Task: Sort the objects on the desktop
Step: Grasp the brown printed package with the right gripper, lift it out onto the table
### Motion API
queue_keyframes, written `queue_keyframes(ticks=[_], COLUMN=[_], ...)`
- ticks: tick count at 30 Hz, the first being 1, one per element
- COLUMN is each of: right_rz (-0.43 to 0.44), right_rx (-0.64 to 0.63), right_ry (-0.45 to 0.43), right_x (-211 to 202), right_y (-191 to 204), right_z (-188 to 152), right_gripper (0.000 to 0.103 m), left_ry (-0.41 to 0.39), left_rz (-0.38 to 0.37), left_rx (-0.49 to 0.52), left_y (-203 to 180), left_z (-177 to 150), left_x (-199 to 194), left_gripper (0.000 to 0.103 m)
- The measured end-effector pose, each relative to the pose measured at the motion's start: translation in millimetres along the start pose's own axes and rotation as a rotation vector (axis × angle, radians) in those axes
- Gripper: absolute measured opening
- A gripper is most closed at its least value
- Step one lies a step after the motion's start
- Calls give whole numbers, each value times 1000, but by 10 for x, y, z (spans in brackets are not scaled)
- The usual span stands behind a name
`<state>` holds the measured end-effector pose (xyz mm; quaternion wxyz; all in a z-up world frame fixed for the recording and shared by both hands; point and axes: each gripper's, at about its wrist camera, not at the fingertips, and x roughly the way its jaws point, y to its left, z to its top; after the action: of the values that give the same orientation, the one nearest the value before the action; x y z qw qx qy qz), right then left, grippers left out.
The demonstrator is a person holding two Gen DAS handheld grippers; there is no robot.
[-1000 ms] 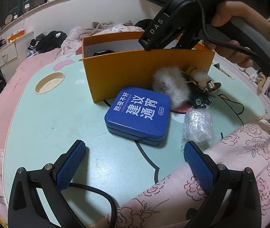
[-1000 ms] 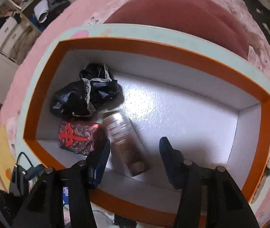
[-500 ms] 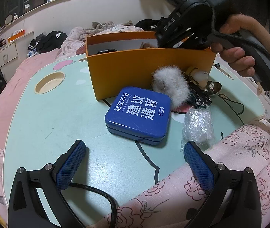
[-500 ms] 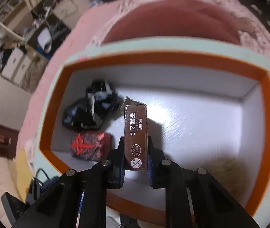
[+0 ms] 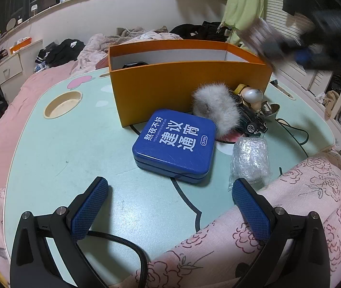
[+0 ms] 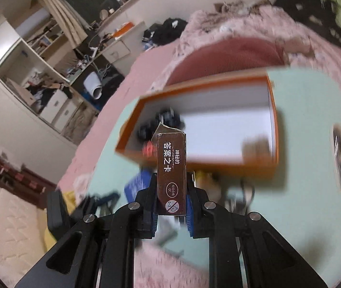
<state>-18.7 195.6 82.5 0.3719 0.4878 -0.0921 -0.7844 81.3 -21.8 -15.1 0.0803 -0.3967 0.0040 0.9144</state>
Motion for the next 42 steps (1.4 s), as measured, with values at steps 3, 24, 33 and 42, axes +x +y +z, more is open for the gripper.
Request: queue_keyframes(ticks=[3,24,33,42], right_rz=[5,-336,-325,-349], right_rx=[0,-197,-216,-302], right_ry=[12,-221,-243,-307], right_x=[38,-32,-7,-109], right_y=[-48,-354,-359,-127], right_z=[-218,-1014,-1044,-1099], right_gripper=[18,103,103,101], left_ry=[0,7,9,9], left_rz=[-1,2,4,1], left_rx=[0,3,5,3], left_y=[-2,12,31,34], left_z=[0,4,11,14], left_x=[-3,19,51,56], left_gripper=[103,103,103,103])
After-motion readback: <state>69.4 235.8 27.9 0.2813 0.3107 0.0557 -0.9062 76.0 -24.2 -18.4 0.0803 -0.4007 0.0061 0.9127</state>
